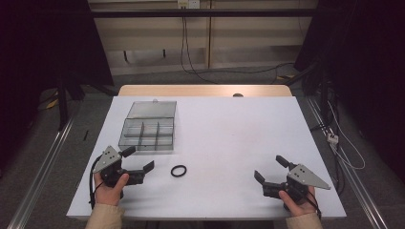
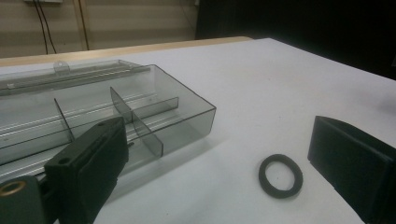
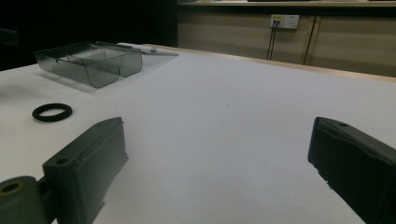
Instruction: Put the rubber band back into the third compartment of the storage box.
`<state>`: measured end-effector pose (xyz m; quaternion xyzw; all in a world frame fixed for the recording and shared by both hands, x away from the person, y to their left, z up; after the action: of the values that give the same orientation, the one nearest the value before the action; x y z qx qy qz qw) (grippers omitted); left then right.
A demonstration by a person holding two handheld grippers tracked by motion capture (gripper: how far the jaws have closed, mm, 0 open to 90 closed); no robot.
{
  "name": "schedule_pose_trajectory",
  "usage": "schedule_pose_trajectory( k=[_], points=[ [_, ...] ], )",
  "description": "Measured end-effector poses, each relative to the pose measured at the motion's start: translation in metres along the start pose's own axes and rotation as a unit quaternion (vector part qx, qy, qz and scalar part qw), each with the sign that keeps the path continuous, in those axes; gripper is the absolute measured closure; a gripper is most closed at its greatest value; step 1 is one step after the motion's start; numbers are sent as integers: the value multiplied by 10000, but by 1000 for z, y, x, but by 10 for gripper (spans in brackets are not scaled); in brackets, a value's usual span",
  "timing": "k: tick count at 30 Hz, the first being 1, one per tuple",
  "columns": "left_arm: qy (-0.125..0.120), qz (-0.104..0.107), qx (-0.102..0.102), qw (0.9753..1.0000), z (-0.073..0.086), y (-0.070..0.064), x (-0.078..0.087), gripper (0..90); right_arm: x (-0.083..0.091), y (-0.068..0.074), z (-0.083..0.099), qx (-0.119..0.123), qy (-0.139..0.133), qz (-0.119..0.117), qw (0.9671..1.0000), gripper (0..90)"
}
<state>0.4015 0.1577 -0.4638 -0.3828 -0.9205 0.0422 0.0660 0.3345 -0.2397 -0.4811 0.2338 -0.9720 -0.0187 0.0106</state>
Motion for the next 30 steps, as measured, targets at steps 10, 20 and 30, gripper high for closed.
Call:
schedule_pose_trajectory(
  k=[10,20,30],
  points=[
    [189,111,62,9997,2,-9,-12,48,0,0,0,4,7,4,10000,35],
    [846,165,56,9963,15,-21,-33,137,0,2,-1,17,7,-17,10000,35],
    [1547,502,29,9867,36,-33,-49,502,-1,4,-2,45,-8,-68,10000,35]
  ],
)
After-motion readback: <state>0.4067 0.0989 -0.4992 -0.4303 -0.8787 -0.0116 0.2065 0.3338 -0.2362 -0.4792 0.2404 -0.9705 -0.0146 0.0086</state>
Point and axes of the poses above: each handheld gripper's, and its own axes: x roughly backward along the jaws, z roughly out of its underside, y roughly to its left, the point moved 9 cm from there along -x, roughly forward along the jaws, and after that the axes turned 12 degrees about -y, right-handed, at the moved point
